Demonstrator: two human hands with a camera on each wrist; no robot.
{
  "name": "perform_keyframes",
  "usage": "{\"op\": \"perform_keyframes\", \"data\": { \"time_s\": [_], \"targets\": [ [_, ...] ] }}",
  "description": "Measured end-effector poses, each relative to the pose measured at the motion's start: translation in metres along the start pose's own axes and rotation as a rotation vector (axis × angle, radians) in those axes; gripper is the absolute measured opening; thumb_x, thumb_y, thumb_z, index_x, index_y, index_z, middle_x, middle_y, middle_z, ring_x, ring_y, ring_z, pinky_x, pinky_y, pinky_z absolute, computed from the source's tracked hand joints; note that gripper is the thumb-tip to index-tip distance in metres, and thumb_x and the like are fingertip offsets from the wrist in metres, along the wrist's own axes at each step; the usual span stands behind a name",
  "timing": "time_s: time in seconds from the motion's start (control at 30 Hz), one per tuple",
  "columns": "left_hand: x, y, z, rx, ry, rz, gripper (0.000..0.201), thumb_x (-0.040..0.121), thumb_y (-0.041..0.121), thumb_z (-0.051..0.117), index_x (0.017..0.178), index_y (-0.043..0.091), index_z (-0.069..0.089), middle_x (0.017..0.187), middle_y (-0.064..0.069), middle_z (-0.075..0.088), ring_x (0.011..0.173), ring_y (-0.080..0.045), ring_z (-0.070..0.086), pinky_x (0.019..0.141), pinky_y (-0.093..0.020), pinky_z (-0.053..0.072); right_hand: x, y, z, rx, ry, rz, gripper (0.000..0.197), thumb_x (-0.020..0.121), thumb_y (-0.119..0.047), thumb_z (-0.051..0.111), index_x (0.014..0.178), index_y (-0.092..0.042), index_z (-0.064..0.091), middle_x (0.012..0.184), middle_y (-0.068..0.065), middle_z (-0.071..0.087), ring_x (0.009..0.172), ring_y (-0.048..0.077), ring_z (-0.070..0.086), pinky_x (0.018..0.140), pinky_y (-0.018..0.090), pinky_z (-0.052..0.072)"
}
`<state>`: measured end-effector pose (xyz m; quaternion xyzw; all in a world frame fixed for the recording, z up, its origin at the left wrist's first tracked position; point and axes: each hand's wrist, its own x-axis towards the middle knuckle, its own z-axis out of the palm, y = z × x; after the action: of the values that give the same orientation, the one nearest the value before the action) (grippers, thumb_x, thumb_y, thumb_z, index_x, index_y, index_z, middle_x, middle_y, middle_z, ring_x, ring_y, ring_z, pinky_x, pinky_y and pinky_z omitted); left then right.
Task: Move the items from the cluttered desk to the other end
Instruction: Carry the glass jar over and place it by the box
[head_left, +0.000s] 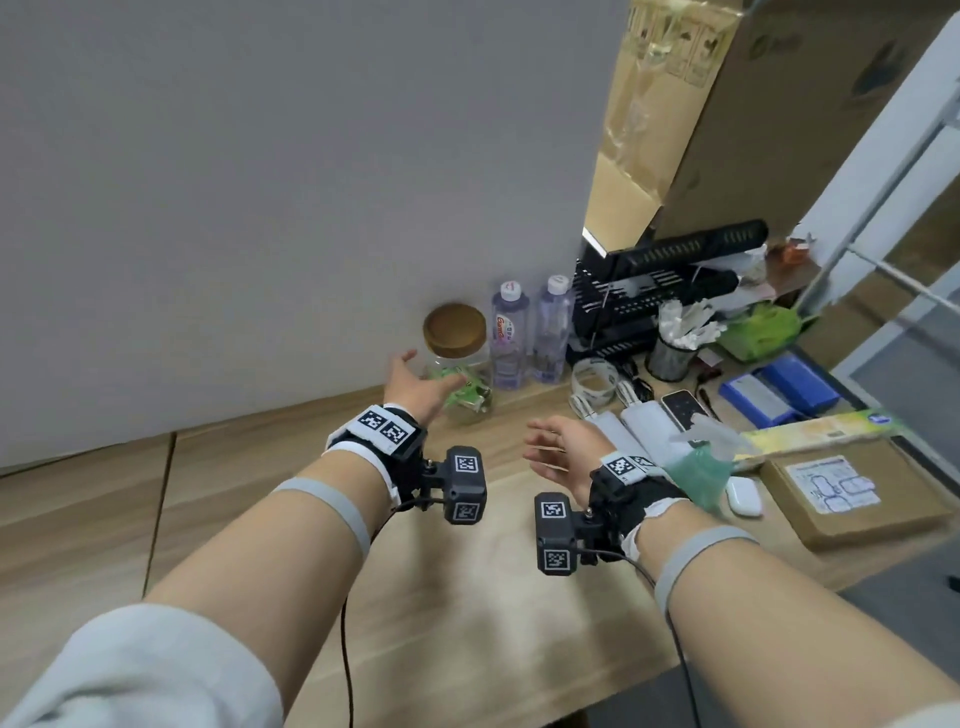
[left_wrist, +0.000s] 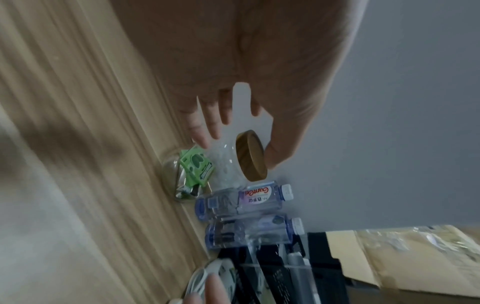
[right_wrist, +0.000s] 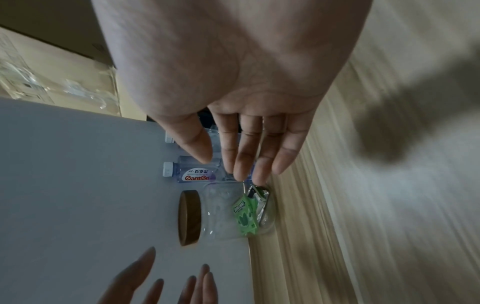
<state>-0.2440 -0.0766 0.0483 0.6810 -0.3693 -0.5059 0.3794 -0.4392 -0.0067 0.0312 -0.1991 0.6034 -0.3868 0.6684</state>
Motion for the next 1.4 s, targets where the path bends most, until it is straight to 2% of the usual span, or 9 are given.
{"op": "perform_keyframes", "data": {
  "time_s": [0.13,0.33,0.57,0.73,0.87,1.0,1.13,1.27,1.4],
  "targets": [
    [0.025,0.009,0.017,0.165,0.143,0.04,0.1,0.067,0.026,0.089,0.147,0.033,0.03,0.148,-0.016,0.039,0.129,-0.035,0.05,0.108,-0.051,0.044,0.029,-0.015,-0.004,-0.019,-0.043,0.025,0.021,0.096,-0.02,0.053,0.112,-0.011,0.064,0.089,0.003,0.064,0.08,0.019,0.062,0.083,0.029,0.053],
    [0.068,0.014,0.048,0.337,0.175,0.144,0.109,0.067,0.034,0.089,0.154,0.03,0.023,0.148,-0.014,0.03,0.13,-0.035,0.047,0.11,-0.038,0.039,0.069,-0.027,-0.001,-0.019,-0.028,0.057,0.023,0.096,-0.019,0.054,0.113,-0.008,0.065,0.092,0.006,0.066,0.079,0.021,0.065,0.082,0.031,0.054],
    [0.112,0.009,0.058,0.542,0.177,0.21,0.111,0.063,0.037,0.089,0.151,0.034,0.023,0.148,-0.013,0.03,0.133,-0.036,0.04,0.11,-0.042,0.039,0.106,-0.029,-0.002,-0.013,0.005,0.103,0.014,0.095,-0.02,0.058,0.101,-0.011,0.066,0.085,0.003,0.067,0.076,0.018,0.065,0.083,0.033,0.054],
    [0.121,0.006,0.055,0.563,0.207,0.233,0.115,0.053,0.049,0.091,0.148,0.029,0.029,0.135,-0.01,0.045,0.123,-0.035,0.049,0.103,-0.043,0.046,0.12,-0.016,-0.002,-0.039,-0.024,0.108,0.019,0.096,-0.022,0.054,0.103,-0.011,0.069,0.087,0.004,0.068,0.077,0.019,0.067,0.077,0.032,0.055],
    [0.102,0.002,0.043,0.614,0.197,0.233,0.114,0.054,0.046,0.092,0.146,0.025,0.029,0.135,-0.01,0.043,0.123,-0.032,0.047,0.103,-0.044,0.046,0.122,-0.003,-0.003,-0.084,-0.039,0.141,0.019,0.096,-0.023,0.053,0.099,-0.013,0.069,0.085,0.004,0.067,0.074,0.018,0.066,0.077,0.032,0.055],
    [0.064,-0.012,0.015,0.587,0.259,0.156,0.114,0.05,0.04,0.094,0.144,0.018,0.032,0.134,-0.01,0.044,0.122,-0.03,0.049,0.106,-0.046,0.046,0.111,0.004,0.0,-0.172,-0.058,0.18,0.021,0.096,-0.021,0.055,0.11,-0.01,0.066,0.089,0.004,0.066,0.076,0.018,0.066,0.065,0.031,0.055],
    [0.02,-0.035,-0.028,0.35,0.384,0.004,0.115,0.046,0.043,0.095,0.14,0.013,0.037,0.131,-0.007,0.05,0.118,-0.025,0.055,0.104,-0.044,0.049,0.097,0.01,0.019,-0.269,-0.127,0.205,0.023,0.095,-0.026,0.057,0.113,-0.012,0.061,0.109,0.007,0.064,0.092,0.023,0.064,0.088,0.045,0.057],
    [-0.026,-0.052,-0.071,0.128,0.484,-0.117,0.1,0.059,0.039,0.093,0.139,0.012,0.038,0.123,-0.004,0.056,0.105,-0.022,0.059,0.093,-0.044,0.056,0.076,0.016,0.051,-0.42,-0.269,0.232,0.037,0.092,-0.042,0.058,0.116,-0.015,0.059,0.112,0.007,0.064,0.095,0.028,0.064,0.087,0.046,0.055],
    [-0.067,-0.051,-0.114,-0.007,0.499,-0.167,0.096,0.058,0.041,0.091,0.135,0.019,0.039,0.112,0.001,0.057,0.101,-0.02,0.061,0.078,-0.05,0.062,0.046,0.026,0.087,-0.478,-0.372,0.207,0.045,0.089,-0.053,0.057,0.118,-0.02,0.065,0.111,0.007,0.068,0.102,0.03,0.067,0.096,0.051,0.051]
  ]
}}
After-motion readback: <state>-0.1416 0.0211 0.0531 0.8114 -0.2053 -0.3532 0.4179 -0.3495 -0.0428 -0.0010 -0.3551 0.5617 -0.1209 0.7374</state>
